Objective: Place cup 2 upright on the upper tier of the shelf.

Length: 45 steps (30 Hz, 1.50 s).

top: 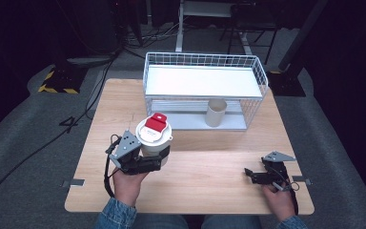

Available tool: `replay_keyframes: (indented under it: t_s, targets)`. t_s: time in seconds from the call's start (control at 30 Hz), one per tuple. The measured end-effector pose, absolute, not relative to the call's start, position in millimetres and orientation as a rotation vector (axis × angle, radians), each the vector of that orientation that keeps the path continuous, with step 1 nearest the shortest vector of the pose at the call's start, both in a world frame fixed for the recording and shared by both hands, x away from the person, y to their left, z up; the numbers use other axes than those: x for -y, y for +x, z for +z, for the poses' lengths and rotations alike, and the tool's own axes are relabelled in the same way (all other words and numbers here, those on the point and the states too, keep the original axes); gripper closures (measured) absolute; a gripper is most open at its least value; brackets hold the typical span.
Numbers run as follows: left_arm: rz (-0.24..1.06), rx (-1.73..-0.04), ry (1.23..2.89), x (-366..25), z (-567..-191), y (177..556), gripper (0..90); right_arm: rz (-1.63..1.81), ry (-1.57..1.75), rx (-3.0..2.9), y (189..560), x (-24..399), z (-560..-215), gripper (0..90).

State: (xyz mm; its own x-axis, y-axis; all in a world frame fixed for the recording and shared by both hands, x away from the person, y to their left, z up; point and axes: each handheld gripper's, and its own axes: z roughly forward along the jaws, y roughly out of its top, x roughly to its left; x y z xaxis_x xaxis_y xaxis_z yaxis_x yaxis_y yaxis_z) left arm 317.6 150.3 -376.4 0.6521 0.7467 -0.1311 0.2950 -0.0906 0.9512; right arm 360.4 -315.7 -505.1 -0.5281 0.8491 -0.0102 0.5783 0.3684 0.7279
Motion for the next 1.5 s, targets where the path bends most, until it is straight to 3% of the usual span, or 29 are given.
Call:
replay_keyframes:
  t_s: [1.5]
  targets:
    - [0.474, -0.771, 1.644, -123.0, -280.4, 390.7, 12.9, 0.964, 1.245, -2.249, 360.3, 315.6, -505.2, 10.2]
